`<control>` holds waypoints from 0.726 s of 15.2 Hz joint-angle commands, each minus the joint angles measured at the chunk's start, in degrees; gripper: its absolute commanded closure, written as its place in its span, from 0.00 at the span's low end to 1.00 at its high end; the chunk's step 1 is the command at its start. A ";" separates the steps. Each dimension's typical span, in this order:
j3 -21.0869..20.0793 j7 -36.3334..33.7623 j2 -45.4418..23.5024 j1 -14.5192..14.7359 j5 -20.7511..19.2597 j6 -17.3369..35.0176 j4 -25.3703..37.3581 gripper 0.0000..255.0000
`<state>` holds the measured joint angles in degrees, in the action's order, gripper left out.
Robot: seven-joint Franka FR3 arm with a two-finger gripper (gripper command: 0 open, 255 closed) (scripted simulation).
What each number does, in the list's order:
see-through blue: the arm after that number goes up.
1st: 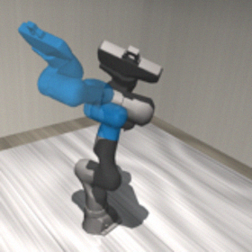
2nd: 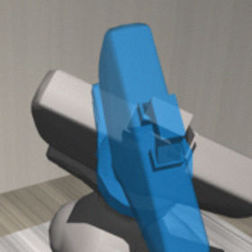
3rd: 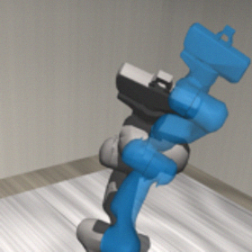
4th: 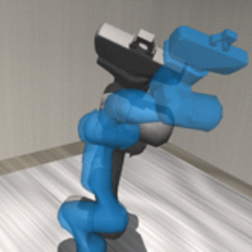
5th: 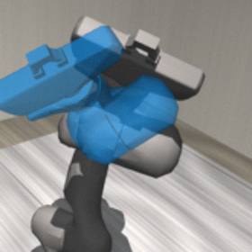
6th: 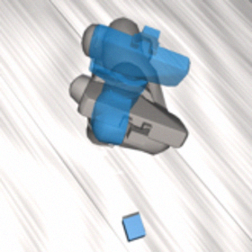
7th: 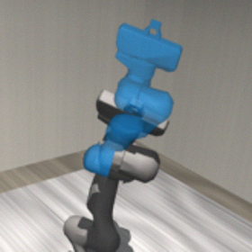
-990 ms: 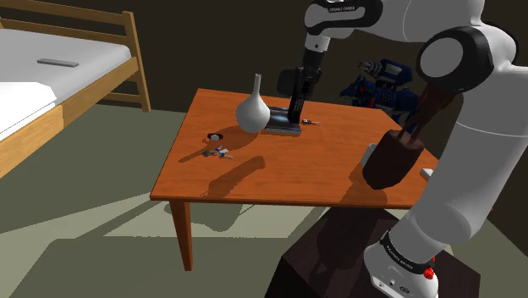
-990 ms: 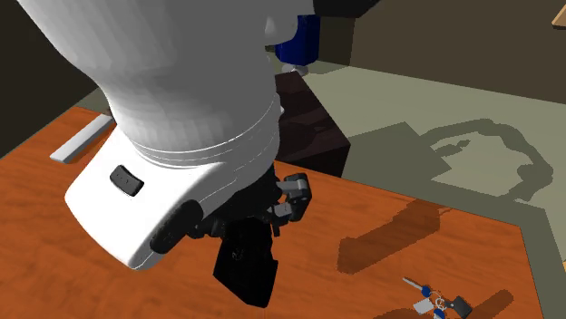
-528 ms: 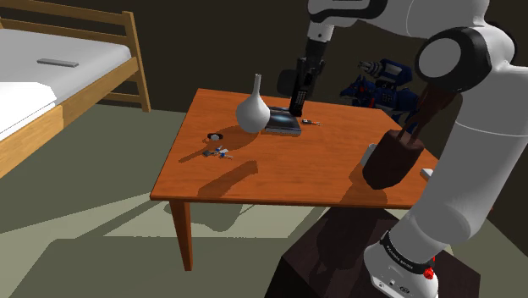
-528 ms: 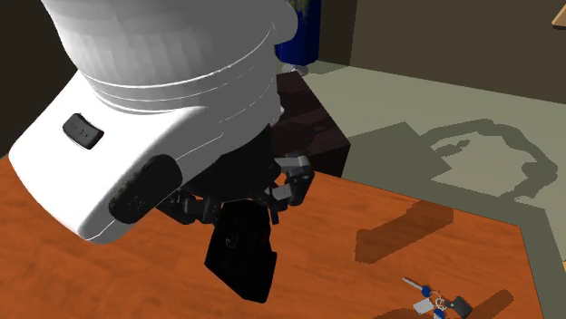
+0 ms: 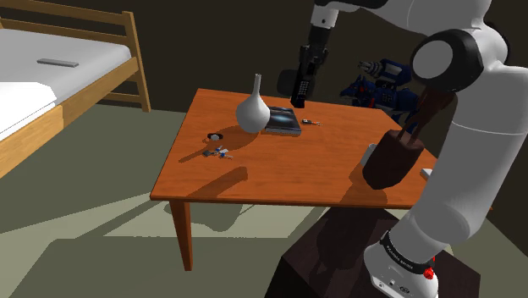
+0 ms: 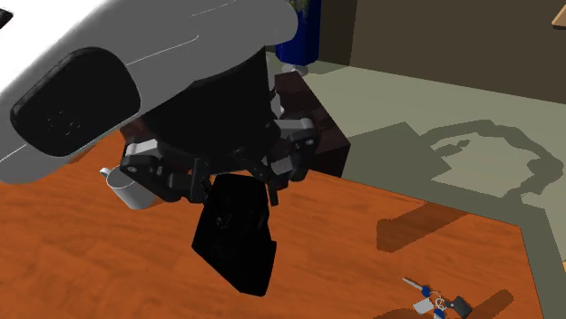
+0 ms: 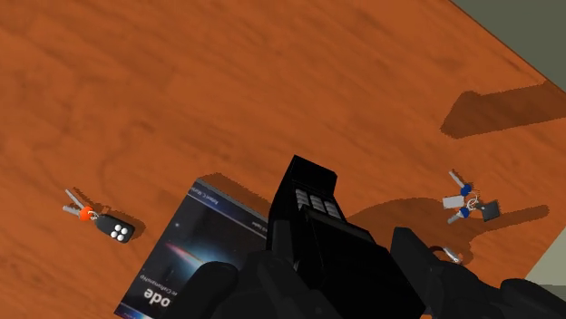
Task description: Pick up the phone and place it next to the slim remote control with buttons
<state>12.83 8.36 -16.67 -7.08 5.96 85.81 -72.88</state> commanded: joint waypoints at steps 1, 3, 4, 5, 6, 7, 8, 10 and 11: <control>0.01 -0.05 -0.67 -0.17 0.15 -1.81 2.49 1.00; 0.03 -0.08 -1.42 -0.40 0.33 -3.76 5.18 1.00; 0.04 -0.09 -1.84 -0.52 0.44 -4.76 6.60 1.00; 0.05 -0.11 -2.31 -0.66 0.55 -5.80 8.09 1.00; 0.06 -0.12 -2.82 -0.82 0.68 -6.86 9.66 1.00; 0.06 -0.14 -3.37 -0.98 0.82 -7.96 11.30 1.00; 0.06 -0.15 -3.98 -1.17 0.97 -9.10 13.04 1.00; 0.06 -0.20 -5.39 -1.61 1.33 -11.52 16.87 1.00; 0.05 -0.23 -6.22 -1.87 1.55 -12.83 19.00 1.00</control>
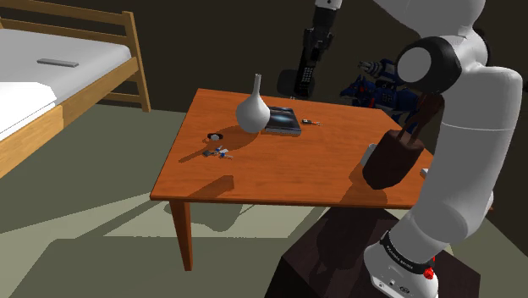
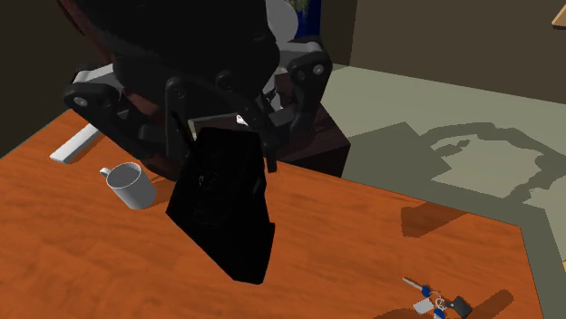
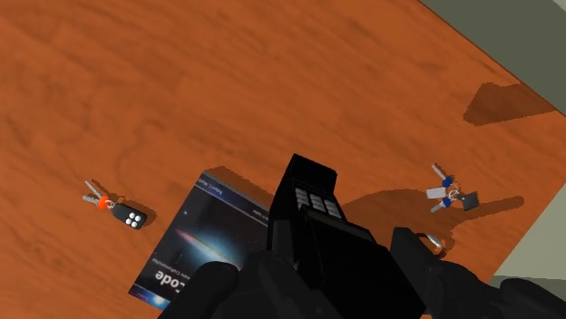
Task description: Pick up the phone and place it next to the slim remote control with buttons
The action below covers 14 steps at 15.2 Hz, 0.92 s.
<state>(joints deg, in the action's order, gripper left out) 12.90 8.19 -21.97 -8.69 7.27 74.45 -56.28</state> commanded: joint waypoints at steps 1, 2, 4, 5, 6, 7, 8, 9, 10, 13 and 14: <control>-0.04 -0.10 -1.86 -0.56 0.48 -2.87 4.73 1.00; -0.07 -0.15 -2.94 -0.91 0.76 -4.38 7.32 1.00; -0.21 -0.32 -5.79 -1.87 1.48 -7.97 13.77 1.00; -0.37 -0.50 -7.94 -2.60 2.00 -10.36 18.32 1.00; -0.77 -0.90 -11.71 -3.89 2.84 -14.05 25.85 1.00; 0.20 0.74 -4.82 -2.50 1.43 -8.35 13.12 1.00; 0.87 1.97 -1.33 -2.14 0.72 -5.48 6.68 1.00; 1.25 3.08 1.34 -2.18 0.08 -3.28 1.77 1.00; 1.59 4.15 3.57 -2.38 -0.48 -1.43 -2.34 1.00; 2.69 7.30 8.70 -3.39 -1.78 2.90 -11.85 1.00; 3.07 8.35 10.07 -3.82 -2.16 4.10 -14.44 1.00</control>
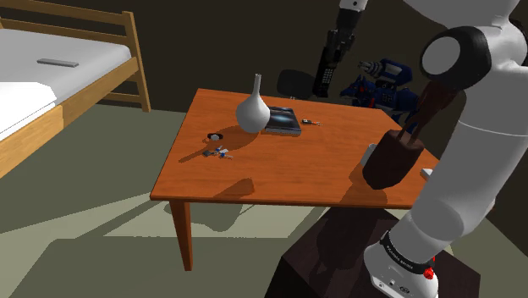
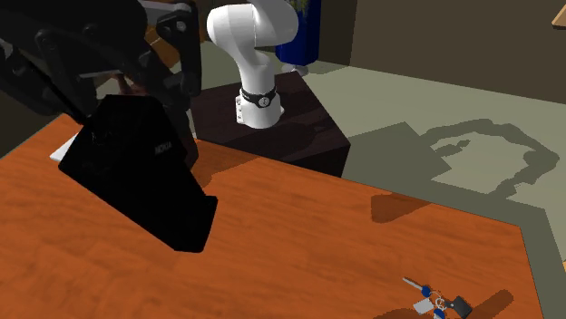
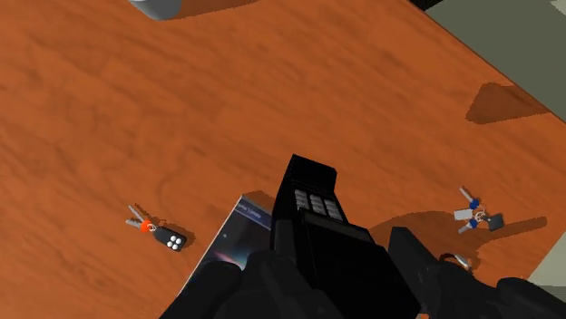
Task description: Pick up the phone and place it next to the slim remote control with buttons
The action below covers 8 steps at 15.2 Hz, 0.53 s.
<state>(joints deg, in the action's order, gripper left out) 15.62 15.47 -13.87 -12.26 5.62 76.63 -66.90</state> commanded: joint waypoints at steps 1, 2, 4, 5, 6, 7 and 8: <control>0.74 2.13 3.21 -0.71 -0.86 3.04 -6.19 1.00; 1.15 3.19 4.35 -1.20 -1.19 4.10 -8.39 1.00; 2.03 5.36 6.32 -2.21 -1.79 6.04 -12.32 1.00; 2.49 6.45 7.17 -2.75 -2.08 6.95 -14.08 1.00; 2.95 7.56 7.94 -3.30 -2.34 7.81 -15.73 1.00; 3.43 8.68 8.63 -3.87 -2.60 8.65 -17.26 1.00; 3.92 9.82 9.25 -4.45 -2.84 9.45 -18.69 1.00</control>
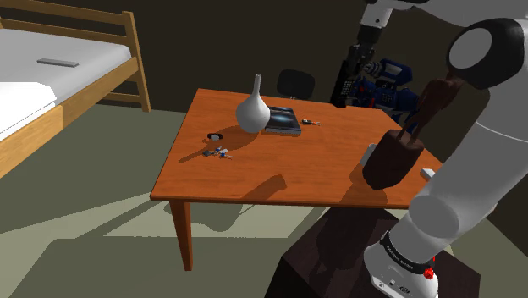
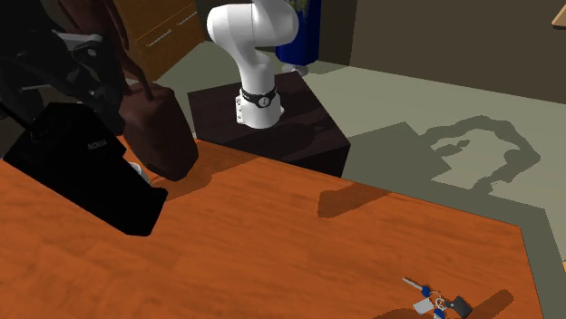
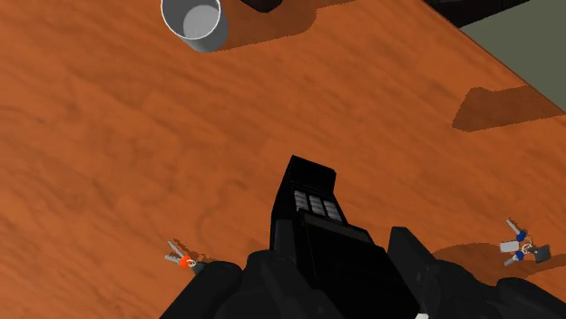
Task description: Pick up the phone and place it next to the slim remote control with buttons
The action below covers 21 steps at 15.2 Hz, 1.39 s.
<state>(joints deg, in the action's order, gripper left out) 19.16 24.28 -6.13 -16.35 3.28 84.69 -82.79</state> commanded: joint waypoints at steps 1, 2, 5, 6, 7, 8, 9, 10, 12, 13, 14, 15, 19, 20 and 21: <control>0.89 2.14 2.07 -0.96 -0.73 2.18 -4.13 1.00; 1.42 3.30 2.54 -1.54 -0.93 2.93 -5.37 1.00; 3.08 6.86 3.56 -3.37 -1.46 5.08 -8.55 1.00; 3.64 8.08 3.76 -3.99 -1.60 5.76 -9.45 1.00; 4.22 9.31 3.90 -4.63 -1.72 6.43 -10.27 1.00; 4.81 10.55 3.96 -5.28 -1.81 7.08 -11.01 1.00; 5.40 11.81 3.97 -5.93 -1.88 7.72 -11.67 1.00; 6.02 13.09 3.90 -6.58 -1.92 8.35 -12.26 1.00; 7.24 15.68 3.58 -7.92 -1.91 9.56 -13.21 1.00; 7.86 17.01 3.31 -8.61 -1.85 10.14 -13.58 1.00; 8.47 18.35 2.98 -9.31 -1.77 10.72 -13.87 1.00; 9.07 19.70 2.59 -10.03 -1.64 11.27 -14.10 1.00; 11.45 25.28 0.32 -13.06 -0.72 13.34 -14.27 1.00; 12.01 26.72 -0.41 -13.87 -0.38 13.81 -14.13 1.00; 12.56 28.16 -1.21 -14.70 0.00 14.26 -13.92 1.00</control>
<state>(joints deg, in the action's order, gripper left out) 31.20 51.04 -6.35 -30.27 2.85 98.17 -96.56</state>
